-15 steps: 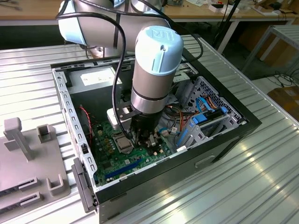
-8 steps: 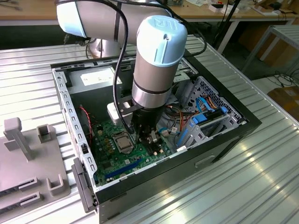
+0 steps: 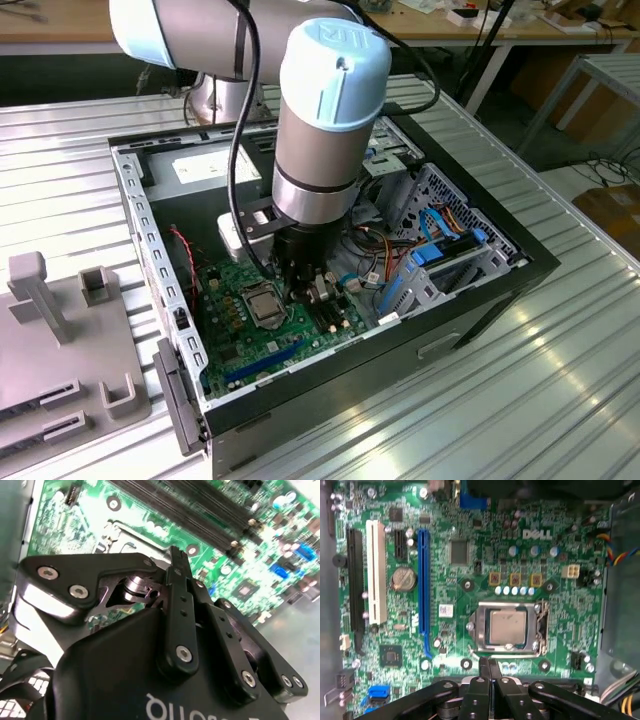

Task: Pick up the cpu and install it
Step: 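Install the second cpu locking lever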

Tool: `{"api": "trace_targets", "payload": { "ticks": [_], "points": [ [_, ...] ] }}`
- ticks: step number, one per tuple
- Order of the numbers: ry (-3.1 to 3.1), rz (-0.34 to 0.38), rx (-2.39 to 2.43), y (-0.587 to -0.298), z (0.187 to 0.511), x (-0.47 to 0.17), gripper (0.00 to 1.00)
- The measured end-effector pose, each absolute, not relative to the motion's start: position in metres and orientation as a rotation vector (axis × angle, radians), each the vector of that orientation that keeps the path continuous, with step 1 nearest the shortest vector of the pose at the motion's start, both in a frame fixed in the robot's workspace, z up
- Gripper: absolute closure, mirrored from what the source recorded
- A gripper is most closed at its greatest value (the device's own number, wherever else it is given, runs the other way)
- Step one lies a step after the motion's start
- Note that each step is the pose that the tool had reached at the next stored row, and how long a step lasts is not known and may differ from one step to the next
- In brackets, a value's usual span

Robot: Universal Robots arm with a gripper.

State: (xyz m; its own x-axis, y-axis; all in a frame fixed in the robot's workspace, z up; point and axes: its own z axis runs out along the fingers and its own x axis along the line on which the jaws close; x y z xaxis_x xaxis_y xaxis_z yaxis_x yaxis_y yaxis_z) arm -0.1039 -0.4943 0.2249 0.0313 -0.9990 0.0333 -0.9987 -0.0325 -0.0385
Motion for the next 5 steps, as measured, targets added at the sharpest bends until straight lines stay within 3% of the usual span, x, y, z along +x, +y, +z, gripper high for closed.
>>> {"api": "trace_targets", "payload": {
  "ticks": [5],
  "points": [
    [2.182, -0.079, -2.253, -0.4936, 0.2249, -0.1067, 0.89]
  ]
}}
